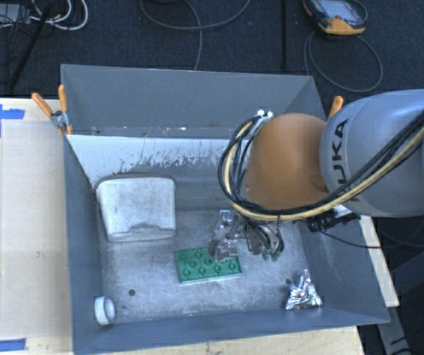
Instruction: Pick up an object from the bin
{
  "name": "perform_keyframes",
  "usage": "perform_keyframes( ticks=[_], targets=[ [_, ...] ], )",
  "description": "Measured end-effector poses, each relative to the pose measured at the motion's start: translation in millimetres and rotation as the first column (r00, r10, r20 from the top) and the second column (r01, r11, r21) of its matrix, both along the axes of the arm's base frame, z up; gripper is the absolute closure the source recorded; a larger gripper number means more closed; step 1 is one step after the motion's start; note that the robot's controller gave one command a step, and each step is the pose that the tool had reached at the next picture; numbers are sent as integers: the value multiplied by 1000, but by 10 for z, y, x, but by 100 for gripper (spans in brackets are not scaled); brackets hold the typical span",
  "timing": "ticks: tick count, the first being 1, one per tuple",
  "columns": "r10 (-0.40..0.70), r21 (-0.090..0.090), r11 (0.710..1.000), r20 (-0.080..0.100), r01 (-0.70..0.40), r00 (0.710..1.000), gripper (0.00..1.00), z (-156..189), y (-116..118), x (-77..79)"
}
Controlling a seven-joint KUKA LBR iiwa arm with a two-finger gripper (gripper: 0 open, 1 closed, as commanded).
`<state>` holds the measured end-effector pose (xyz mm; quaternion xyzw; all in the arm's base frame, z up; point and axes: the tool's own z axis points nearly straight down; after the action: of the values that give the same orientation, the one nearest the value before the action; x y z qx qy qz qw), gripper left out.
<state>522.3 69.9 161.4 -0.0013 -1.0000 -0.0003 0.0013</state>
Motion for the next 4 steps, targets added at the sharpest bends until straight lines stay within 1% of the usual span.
perform_keyframes(
  ticks=[1, 2, 3, 4],
  targets=[
    [177, -1, 984, 4, -177, 984, 100, -84, -145, 329],
    [203, 0, 979, 2, -203, 979, 100, -760, -63, 721],
    [201, 0, 980, 3, -201, 980, 0, -725, -66, 715],
    [331, 0, 944, -1, -331, 944, 0, -784, -164, -150]
  ],
)
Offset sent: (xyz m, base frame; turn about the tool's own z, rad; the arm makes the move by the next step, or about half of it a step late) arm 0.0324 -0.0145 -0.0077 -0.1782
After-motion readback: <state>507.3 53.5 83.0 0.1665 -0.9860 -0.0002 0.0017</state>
